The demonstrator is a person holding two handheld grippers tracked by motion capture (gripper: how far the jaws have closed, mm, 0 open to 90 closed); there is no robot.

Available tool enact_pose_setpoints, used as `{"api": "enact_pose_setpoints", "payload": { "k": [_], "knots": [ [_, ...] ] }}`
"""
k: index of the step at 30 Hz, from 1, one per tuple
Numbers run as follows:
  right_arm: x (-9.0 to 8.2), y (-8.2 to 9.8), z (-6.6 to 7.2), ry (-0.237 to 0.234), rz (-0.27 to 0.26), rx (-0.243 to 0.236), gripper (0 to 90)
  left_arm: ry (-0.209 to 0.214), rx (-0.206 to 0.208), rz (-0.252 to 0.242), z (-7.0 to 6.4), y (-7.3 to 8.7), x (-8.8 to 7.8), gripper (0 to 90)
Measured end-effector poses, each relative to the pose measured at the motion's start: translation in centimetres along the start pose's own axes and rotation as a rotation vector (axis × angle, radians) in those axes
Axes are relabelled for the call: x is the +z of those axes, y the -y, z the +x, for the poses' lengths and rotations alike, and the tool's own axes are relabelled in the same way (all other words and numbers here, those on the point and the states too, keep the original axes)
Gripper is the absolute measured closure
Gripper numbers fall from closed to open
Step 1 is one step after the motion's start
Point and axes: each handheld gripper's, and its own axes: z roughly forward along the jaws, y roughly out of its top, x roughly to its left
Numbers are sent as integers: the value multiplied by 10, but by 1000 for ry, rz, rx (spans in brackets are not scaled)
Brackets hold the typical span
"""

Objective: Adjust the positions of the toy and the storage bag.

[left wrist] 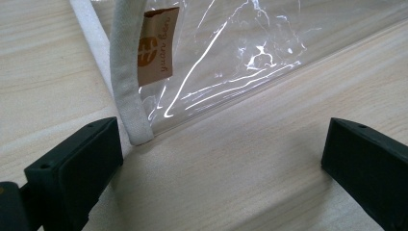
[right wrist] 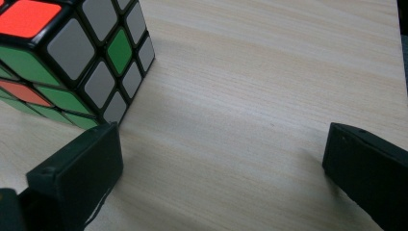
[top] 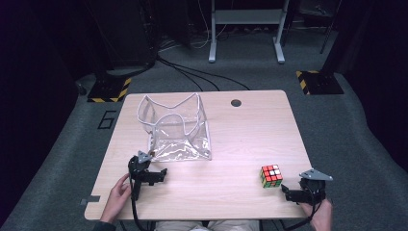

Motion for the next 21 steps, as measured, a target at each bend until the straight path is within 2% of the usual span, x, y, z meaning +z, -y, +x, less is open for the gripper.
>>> {"api": "enact_pose_setpoints", "payload": {
  "k": [8, 13, 21],
  "knots": [
    [0, 0, 0, 3, -1, 2, 0, -15, -19, -5, -2, 2, -1, 5],
    [-1, 0, 2, 17, 0, 13, 0, -22, -15, 5, -3, 3, -3, 2],
    [-1, -2, 5, 19, 16, -3, 0, -25, -14, 5, -3, 3, -3, 3]
  ]
}}
